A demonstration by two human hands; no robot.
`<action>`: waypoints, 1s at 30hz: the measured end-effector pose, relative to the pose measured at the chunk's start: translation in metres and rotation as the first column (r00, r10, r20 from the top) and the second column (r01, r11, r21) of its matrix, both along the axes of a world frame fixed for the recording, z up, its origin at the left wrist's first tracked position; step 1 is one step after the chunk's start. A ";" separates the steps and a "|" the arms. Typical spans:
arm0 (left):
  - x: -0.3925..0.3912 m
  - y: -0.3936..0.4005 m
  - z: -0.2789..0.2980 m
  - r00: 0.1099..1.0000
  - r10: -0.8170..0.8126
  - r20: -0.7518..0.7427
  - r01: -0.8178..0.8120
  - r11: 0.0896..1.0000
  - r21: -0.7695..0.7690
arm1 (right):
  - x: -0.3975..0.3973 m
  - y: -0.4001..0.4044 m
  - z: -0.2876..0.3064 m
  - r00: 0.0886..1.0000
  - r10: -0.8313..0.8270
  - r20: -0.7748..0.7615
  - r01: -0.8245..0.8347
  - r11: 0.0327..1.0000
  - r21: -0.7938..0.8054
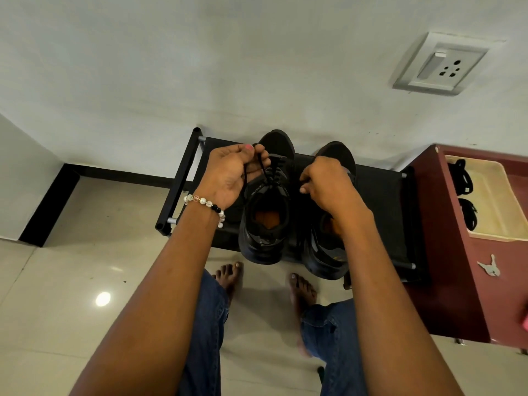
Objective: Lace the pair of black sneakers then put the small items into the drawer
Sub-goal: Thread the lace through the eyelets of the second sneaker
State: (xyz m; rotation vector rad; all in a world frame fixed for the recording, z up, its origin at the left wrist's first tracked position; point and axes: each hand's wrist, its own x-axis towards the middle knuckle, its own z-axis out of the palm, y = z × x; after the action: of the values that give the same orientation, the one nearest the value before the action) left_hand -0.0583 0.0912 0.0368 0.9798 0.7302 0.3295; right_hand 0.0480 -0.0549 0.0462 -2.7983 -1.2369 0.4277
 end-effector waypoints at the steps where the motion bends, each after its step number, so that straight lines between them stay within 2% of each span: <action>1: 0.000 -0.001 0.000 1.000 0.004 0.001 -0.004 1.000 -0.006 | -0.001 -0.002 0.000 0.999 0.022 0.040 -0.020 0.999 -0.040; 3: -0.001 -0.002 -0.001 1.000 0.004 0.008 -0.004 1.000 -0.021 | -0.004 -0.007 0.001 0.998 0.042 0.050 -0.043 0.999 0.011; 6: -0.001 -0.001 -0.003 1.000 0.005 0.021 -0.004 1.000 -0.024 | 0.001 -0.020 0.007 0.977 0.066 -0.205 -0.021 0.976 0.215; 8: 0.000 -0.002 -0.004 0.999 0.011 0.037 -0.009 0.999 -0.035 | 0.002 -0.024 0.005 0.886 0.120 -0.448 0.098 0.896 0.434; 10: 0.001 -0.003 -0.005 0.998 0.022 0.052 -0.019 0.999 -0.050 | -0.002 -0.019 0.000 0.699 0.226 -0.678 0.367 0.701 0.612; 12: 0.004 -0.005 -0.007 0.998 0.031 0.059 -0.028 0.998 -0.054 | -0.009 -0.008 -0.005 0.499 0.347 -0.794 0.639 0.472 0.608; 14: 0.006 -0.007 -0.007 0.996 0.048 0.075 -0.044 0.997 -0.066 | -0.013 0.003 -0.011 0.323 0.412 -0.852 0.838 0.293 0.460; 15: 0.007 -0.009 -0.008 0.995 0.062 0.083 -0.056 0.996 -0.072 | -0.015 0.009 -0.015 0.265 0.414 -0.871 0.896 0.229 0.382; 17: 0.008 -0.012 -0.007 0.993 0.080 0.091 -0.074 0.995 -0.065 | -0.018 0.017 -0.023 0.209 0.394 -0.895 0.945 0.154 0.289; 20: 0.012 -0.018 -0.008 0.993 0.074 0.090 -0.074 0.997 -0.006 | -0.022 0.025 -0.031 0.222 0.375 -0.900 0.943 0.153 0.296; 25: 0.015 -0.019 -0.012 0.998 0.025 0.050 -0.033 0.984 0.177 | -0.024 0.026 -0.036 0.392 0.263 -0.882 0.874 0.193 0.446; 28: 0.013 -0.018 -0.014 0.999 0.020 0.025 -0.027 0.944 0.329 | -0.023 0.024 -0.035 0.428 0.225 -0.875 0.866 0.174 0.468; 30: 0.013 -0.018 -0.014 0.999 0.037 0.031 -0.046 0.938 0.342 | -0.024 0.024 -0.035 0.431 0.207 -0.879 0.875 0.144 0.463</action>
State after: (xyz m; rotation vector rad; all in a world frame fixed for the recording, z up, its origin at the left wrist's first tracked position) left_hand -0.0458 0.0734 0.0224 1.2892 0.6848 0.5170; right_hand 0.0243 -0.0307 0.0115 -1.2530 -0.1316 0.5456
